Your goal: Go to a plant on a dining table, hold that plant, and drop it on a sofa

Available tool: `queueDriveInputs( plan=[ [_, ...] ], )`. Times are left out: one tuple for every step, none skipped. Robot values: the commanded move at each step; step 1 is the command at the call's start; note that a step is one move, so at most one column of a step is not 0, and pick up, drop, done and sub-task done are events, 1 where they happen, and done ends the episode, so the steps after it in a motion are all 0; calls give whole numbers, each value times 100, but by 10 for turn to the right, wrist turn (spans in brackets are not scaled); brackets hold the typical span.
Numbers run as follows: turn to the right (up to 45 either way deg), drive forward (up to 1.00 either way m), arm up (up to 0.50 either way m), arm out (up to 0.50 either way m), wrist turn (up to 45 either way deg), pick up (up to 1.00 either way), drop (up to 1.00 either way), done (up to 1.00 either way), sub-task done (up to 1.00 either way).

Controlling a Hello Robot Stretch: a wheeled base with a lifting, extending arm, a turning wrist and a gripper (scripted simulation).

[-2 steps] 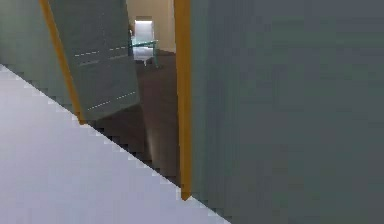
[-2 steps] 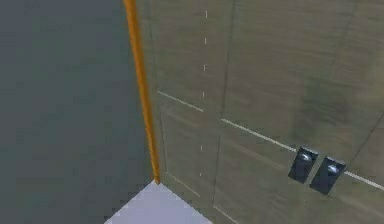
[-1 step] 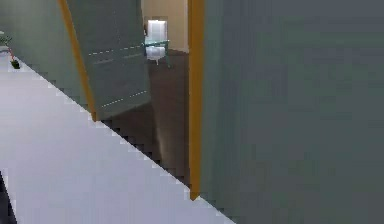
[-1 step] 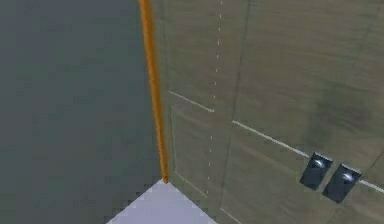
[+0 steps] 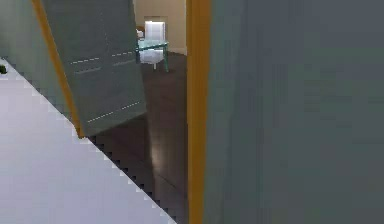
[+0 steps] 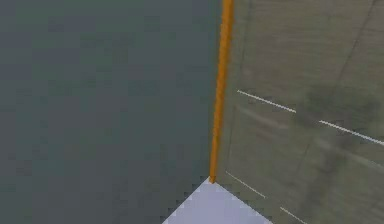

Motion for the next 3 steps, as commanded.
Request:
queueDriveInputs(
  plan=[
    [-270,0,0,0,0,0,0,0,0],
    [0,85,0,0,0,0,0,0,0],
    [-180,0,0,0,0,0,0,0,0]
  ],
)
